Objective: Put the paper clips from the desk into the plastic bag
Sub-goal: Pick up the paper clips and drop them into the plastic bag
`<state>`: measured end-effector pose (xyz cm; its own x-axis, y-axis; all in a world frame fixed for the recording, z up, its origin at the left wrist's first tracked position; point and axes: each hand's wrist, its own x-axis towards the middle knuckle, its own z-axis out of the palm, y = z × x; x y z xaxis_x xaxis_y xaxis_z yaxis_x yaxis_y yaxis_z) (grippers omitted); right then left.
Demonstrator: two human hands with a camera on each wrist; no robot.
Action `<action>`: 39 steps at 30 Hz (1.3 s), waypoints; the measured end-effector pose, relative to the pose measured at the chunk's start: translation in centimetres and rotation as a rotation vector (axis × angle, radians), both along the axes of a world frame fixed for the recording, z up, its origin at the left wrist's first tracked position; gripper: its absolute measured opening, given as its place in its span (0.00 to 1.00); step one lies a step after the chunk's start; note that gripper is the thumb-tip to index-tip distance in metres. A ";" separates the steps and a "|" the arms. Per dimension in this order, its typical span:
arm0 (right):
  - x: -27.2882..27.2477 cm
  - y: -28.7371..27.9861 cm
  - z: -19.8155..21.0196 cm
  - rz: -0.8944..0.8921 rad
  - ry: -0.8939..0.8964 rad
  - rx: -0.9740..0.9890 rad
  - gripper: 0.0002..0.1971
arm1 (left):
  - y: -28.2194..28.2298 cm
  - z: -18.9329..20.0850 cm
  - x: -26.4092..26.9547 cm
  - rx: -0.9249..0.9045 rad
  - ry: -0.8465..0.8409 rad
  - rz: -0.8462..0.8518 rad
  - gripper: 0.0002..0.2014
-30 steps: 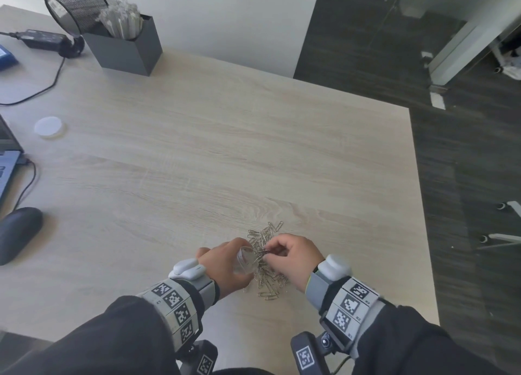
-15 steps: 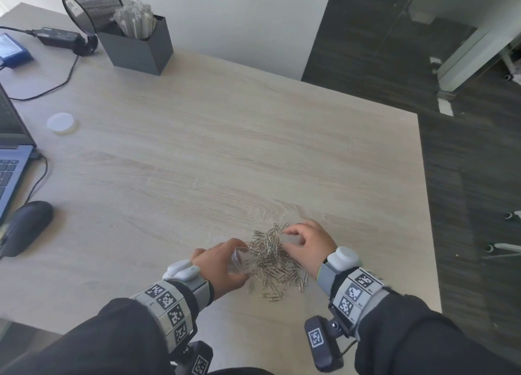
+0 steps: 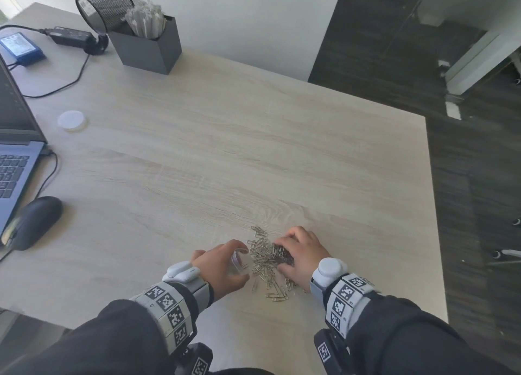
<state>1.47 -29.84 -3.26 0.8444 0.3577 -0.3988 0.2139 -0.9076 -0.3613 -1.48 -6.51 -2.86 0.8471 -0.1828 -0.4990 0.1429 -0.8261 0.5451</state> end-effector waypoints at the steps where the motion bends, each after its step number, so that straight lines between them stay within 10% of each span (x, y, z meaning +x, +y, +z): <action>1: -0.1 -0.1 -0.1 -0.026 -0.001 0.026 0.24 | 0.0 0.0 0.0 0.001 0.005 -0.005 0.27; 21: -1.4 -1.6 0.9 -0.701 0.150 0.432 0.06 | -1.6 -0.2 0.5 0.056 -0.020 -0.053 0.25; 39: -1.4 -0.6 3.7 -0.598 0.158 0.514 0.06 | -1.8 -0.6 -0.2 0.003 -0.003 -0.047 0.28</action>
<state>0.08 -30.44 0.45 0.8984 0.0340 -0.4379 -0.3446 -0.5638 -0.7506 -1.70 -8.36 -3.49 0.8390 -0.2204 -0.4976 0.1028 -0.8337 0.5426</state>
